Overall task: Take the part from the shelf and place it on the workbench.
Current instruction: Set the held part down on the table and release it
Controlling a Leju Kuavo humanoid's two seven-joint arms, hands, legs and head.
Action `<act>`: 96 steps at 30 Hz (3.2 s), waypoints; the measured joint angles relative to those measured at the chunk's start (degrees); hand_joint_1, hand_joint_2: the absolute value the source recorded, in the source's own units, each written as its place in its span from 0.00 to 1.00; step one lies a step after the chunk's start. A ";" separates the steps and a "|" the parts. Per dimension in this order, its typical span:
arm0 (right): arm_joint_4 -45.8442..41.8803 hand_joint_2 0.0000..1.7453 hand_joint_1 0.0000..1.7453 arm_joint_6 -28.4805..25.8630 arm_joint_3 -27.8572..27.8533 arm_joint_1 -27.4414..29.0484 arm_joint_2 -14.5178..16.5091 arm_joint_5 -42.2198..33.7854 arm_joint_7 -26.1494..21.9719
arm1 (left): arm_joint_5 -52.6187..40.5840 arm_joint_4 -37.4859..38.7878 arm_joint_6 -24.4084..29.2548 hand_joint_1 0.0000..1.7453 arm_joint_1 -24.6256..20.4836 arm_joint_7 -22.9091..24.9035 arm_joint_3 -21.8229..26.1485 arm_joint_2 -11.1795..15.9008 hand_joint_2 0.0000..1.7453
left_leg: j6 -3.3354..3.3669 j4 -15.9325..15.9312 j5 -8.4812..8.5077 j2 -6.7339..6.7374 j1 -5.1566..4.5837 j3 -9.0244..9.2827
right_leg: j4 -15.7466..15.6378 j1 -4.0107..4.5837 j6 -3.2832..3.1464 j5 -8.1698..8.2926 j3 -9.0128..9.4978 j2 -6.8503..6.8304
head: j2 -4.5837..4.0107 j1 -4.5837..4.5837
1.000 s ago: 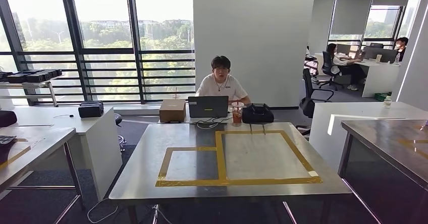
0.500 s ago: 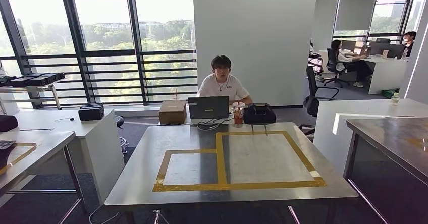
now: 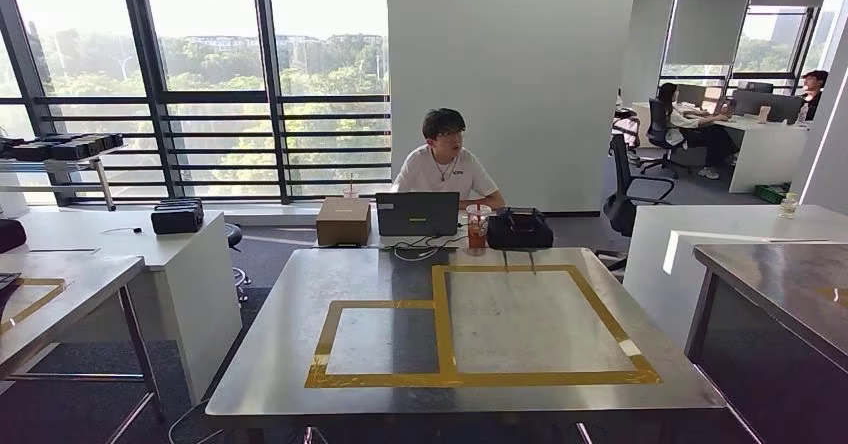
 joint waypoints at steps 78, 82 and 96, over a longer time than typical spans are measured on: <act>-3.16 1.00 1.00 2.21 -9.45 7.62 0.19 2.07 -4.42 | -12.69 -3.91 -3.11 0.00 -4.05 -7.13 4.59 0.32 0.00 | -1.88 9.74 -6.11 -0.14 -0.04 -1.69 | -1.60 -0.64 -1.70 2.84 -1.20 -0.15 | 0.01 -0.34; -2.35 1.00 1.00 2.35 -8.63 6.67 0.58 1.33 -3.49 | -12.61 -3.07 -3.10 0.00 -4.09 -7.49 4.64 0.30 0.00 | -2.04 16.55 -7.59 0.08 0.18 -8.22 | -1.60 -0.08 -1.99 1.55 0.04 -0.03 | 0.01 -0.51; -0.83 1.00 1.00 1.93 -5.26 2.75 1.27 -1.32 -0.85 | -10.70 -3.27 -3.69 0.00 -3.93 -5.95 5.68 -0.03 0.00 | 2.30 -0.92 0.02 -0.33 -1.09 1.09 | 13.31 0.16 -0.41 -5.02 -6.62 -0.14 | 0.01 -0.37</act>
